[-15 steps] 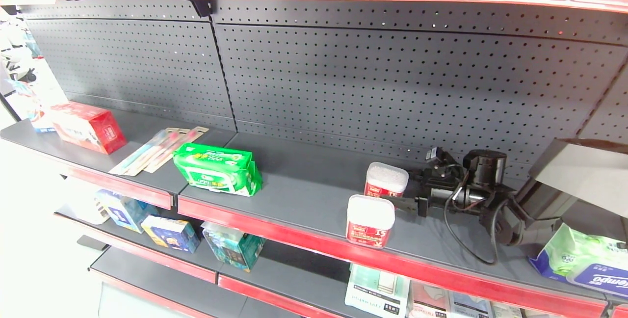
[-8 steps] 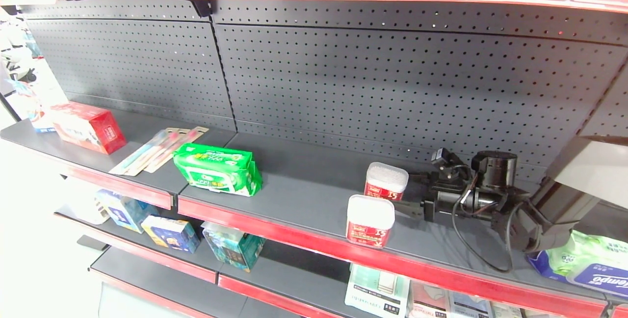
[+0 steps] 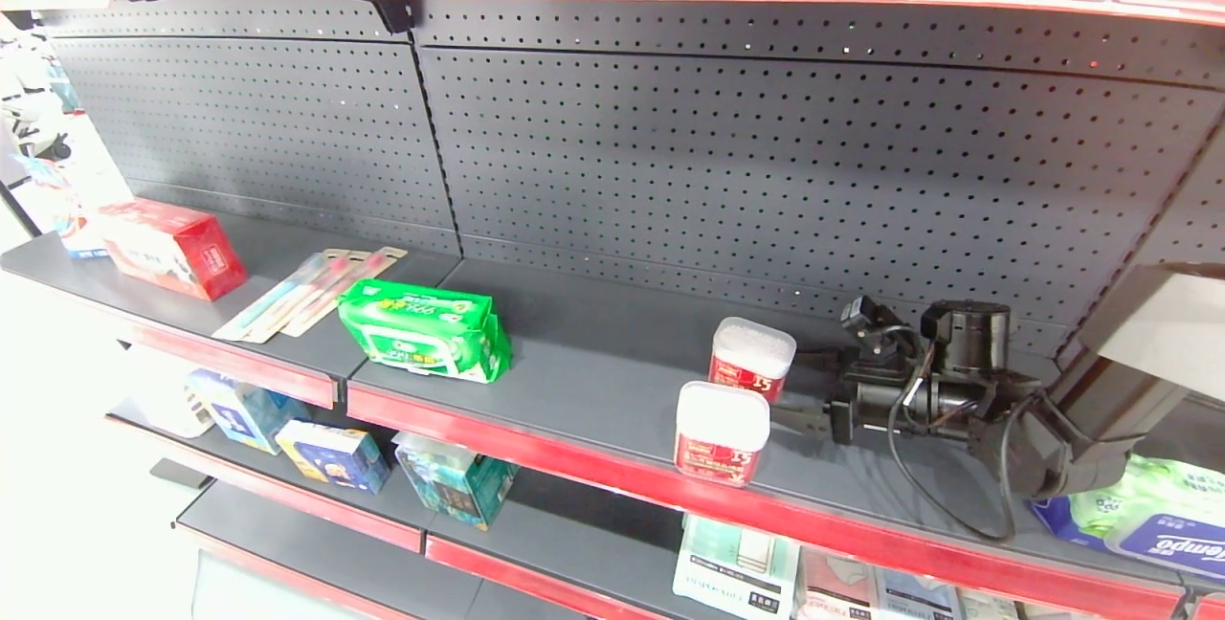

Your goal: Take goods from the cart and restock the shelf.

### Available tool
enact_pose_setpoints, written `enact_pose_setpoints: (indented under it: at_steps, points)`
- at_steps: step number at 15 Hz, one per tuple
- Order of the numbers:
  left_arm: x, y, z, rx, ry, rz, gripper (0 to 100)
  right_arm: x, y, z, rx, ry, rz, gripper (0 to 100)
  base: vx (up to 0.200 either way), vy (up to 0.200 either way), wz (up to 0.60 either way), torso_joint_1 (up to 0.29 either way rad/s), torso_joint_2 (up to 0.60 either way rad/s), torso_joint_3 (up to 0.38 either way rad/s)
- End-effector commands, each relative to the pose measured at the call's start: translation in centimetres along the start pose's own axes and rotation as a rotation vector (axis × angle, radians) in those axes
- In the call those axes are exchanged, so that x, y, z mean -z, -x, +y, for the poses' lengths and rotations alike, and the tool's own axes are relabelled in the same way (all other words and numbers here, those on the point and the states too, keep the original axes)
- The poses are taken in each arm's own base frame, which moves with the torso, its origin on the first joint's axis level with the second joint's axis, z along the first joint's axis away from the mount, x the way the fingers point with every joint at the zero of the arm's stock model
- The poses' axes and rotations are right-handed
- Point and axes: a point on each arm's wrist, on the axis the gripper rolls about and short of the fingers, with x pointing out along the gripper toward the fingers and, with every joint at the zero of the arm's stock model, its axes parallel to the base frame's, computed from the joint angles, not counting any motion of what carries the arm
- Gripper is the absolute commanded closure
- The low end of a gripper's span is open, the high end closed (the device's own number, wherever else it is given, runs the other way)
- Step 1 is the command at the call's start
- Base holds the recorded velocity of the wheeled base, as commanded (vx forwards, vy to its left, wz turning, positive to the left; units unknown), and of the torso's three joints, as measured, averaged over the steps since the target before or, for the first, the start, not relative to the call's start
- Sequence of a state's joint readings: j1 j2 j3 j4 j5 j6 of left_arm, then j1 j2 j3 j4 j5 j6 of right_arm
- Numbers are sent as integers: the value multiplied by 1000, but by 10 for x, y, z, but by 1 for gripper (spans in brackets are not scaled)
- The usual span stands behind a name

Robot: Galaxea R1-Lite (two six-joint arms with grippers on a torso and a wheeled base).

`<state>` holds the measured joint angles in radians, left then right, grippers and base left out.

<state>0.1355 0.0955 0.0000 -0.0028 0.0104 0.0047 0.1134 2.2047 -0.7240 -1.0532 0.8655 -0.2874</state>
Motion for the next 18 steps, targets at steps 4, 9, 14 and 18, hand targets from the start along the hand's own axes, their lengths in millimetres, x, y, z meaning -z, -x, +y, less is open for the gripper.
enact_pose_setpoints:
  at_steps: [4, 9, 14, 18]
  points:
    - [0, 0, 0, -1, 0, 1, 0, -1, -1, 4, -2, -2, 5, 0, 0, 0, 0, 0, 0, 0]
    - [0, 0, 0, -1, 0, 1, 0, 0, -1, 4, -3, -12, 13, 0, 0, 0, 0, 0, 0, 0]
    - [0, 0, 0, -1, 0, 1, 0, 6, 2, 3, 21, -49, 47, 0, 0, 0, 0, 0, 0, 0]
    - [0, 0, 0, -1, 0, 1, 0, 3, 12, -1, 61, -67, 59, 0, 0, 0, 0, 0, 0, 0]
